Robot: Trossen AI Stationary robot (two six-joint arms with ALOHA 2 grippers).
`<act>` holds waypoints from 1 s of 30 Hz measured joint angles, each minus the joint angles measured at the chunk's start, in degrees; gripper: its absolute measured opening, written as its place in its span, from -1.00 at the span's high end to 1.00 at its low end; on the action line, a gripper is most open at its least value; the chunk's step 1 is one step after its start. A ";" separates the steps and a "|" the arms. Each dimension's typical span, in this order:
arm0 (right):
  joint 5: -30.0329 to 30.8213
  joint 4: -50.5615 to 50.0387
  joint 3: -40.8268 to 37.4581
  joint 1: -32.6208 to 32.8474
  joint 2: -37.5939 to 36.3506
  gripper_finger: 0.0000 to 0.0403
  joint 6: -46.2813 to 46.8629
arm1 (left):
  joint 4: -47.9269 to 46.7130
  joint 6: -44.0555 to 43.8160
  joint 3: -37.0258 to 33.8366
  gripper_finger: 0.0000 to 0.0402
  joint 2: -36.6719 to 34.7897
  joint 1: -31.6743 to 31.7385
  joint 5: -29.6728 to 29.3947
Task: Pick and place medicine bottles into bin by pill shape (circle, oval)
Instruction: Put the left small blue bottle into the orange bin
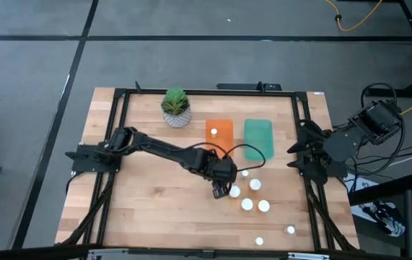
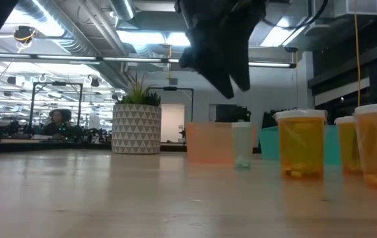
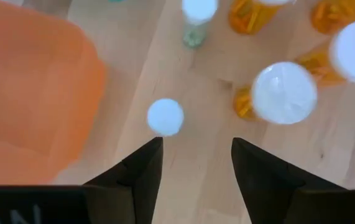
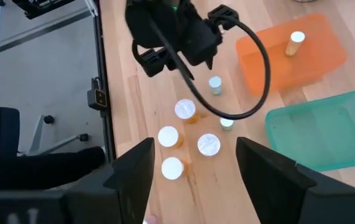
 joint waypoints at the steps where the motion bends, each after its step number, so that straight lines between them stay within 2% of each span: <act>1: -0.01 0.01 0.00 0.00 0.00 -0.13 -0.01 | 0.22 0.11 -0.03 0.08 0.00 0.39 0.27; 16: 1.20 0.00 0.00 0.00 0.00 -0.13 1.97 | -1.41 13.16 -0.03 0.08 -0.08 4.20 5.98; 30: 4.05 0.00 0.00 -0.02 0.02 -0.13 4.67 | -4.90 19.25 -0.18 0.08 2.41 4.76 6.55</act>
